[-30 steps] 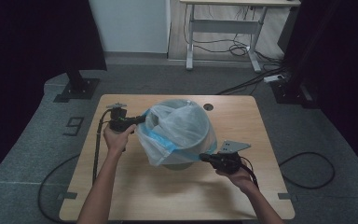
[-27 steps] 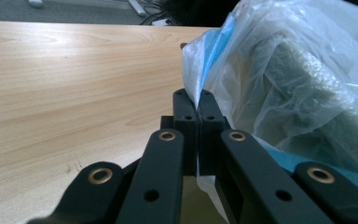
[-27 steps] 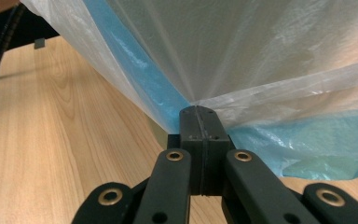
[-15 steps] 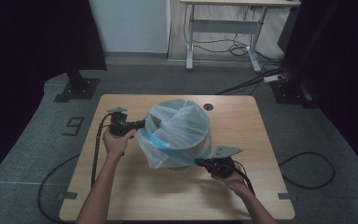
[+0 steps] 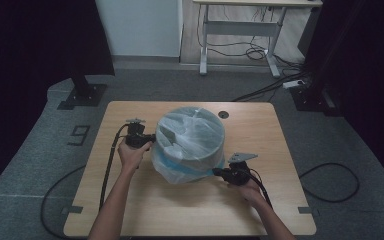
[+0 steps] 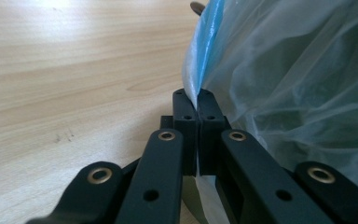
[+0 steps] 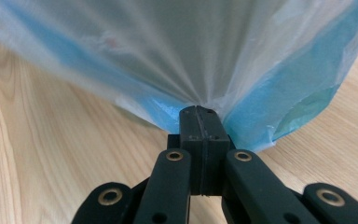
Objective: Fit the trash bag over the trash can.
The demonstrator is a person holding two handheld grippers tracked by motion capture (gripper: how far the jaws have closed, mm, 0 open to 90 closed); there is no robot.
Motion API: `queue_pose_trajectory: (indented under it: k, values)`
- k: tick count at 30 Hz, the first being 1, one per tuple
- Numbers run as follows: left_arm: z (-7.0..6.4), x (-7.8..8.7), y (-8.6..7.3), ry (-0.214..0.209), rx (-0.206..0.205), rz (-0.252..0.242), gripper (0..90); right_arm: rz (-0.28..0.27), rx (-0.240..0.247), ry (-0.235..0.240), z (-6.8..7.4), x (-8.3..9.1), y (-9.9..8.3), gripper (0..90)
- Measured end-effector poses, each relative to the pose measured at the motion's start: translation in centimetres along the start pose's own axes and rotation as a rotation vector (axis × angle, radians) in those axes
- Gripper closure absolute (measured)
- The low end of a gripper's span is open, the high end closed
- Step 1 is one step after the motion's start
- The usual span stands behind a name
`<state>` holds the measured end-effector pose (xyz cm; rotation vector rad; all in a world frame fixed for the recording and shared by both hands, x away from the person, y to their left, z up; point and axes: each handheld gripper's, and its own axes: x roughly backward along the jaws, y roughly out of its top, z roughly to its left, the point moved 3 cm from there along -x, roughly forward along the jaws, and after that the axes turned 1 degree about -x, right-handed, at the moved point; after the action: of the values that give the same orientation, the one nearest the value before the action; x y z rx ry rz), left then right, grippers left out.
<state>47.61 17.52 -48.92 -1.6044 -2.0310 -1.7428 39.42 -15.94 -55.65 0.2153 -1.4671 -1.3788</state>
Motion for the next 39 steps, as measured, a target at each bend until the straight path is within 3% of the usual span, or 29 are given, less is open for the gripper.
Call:
queue_pose_trajectory:
  k: [4,8,19,22,25,27,34,39]
  values:
    - [0.0,-1.0,-0.5,-0.006,0.008,0.011,87.9,0.017,0.006,-0.024,0.0,-0.7,0.3,88.8]
    - [0.0,-1.6,-0.9,0.0,0.008,0.019,87.9,0.023,-0.03,-0.044,-0.5,-0.8,0.4,88.7]
    - [0.1,-1.9,-1.5,0.023,0.006,0.034,85.5,0.021,-0.039,-0.072,-1.1,-0.8,0.2,87.0]
    - [0.0,-1.4,-1.3,0.028,-0.018,0.006,81.6,0.013,-0.023,-0.082,-1.0,-0.6,0.2,82.4]
    - [-0.1,-0.6,-1.1,0.032,-0.042,-0.021,71.8,-0.022,-0.012,-0.093,-1.0,0.0,0.3,77.8]
    - [-0.2,0.1,-0.8,0.059,-0.063,-0.049,63.9,-0.045,-0.007,-0.1,-0.9,0.5,0.3,75.0]
    - [-0.6,2.7,-0.1,0.085,-0.098,-0.143,40.0,-0.118,-0.026,-0.122,-1.1,2.0,0.7,64.8]
    - [-0.6,3.7,0.1,0.086,-0.09,-0.169,23.8,-0.172,-0.016,-0.089,-0.6,2.5,1.2,60.5]
